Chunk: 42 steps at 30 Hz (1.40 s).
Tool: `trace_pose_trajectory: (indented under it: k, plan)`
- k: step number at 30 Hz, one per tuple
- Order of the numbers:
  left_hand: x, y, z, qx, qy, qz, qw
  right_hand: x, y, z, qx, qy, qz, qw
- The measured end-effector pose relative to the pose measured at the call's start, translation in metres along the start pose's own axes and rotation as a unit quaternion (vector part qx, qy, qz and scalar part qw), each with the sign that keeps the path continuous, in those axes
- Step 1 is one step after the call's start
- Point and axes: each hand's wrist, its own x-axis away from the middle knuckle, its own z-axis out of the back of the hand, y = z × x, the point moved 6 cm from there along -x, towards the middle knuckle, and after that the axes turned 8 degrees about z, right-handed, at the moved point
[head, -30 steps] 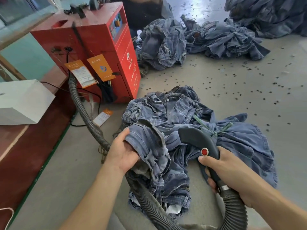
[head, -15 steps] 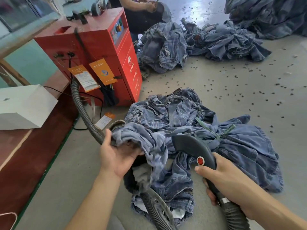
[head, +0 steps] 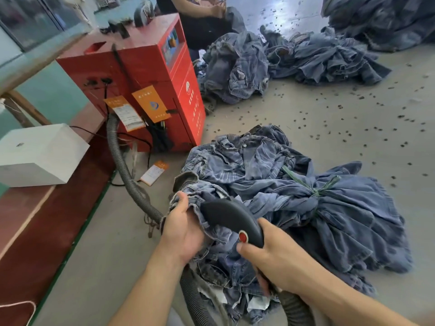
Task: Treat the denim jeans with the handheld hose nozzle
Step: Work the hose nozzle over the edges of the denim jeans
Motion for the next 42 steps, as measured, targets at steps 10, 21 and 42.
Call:
trace_pose_trajectory:
  k: [10,21,42]
  plan:
    - [0.008,0.012,-0.003,0.036,-0.028,-0.016,0.999,0.008,-0.005,-0.001,0.1,-0.016,0.018,0.995]
    - [0.012,0.003,-0.009,0.019,-0.056,0.01,0.998,0.016,-0.002,0.001,0.128,-0.014,0.01,0.992]
    - [0.024,-0.001,0.027,-0.071,0.052,0.055,0.995,0.005,0.007,0.052,0.092,0.049,-0.032,0.994]
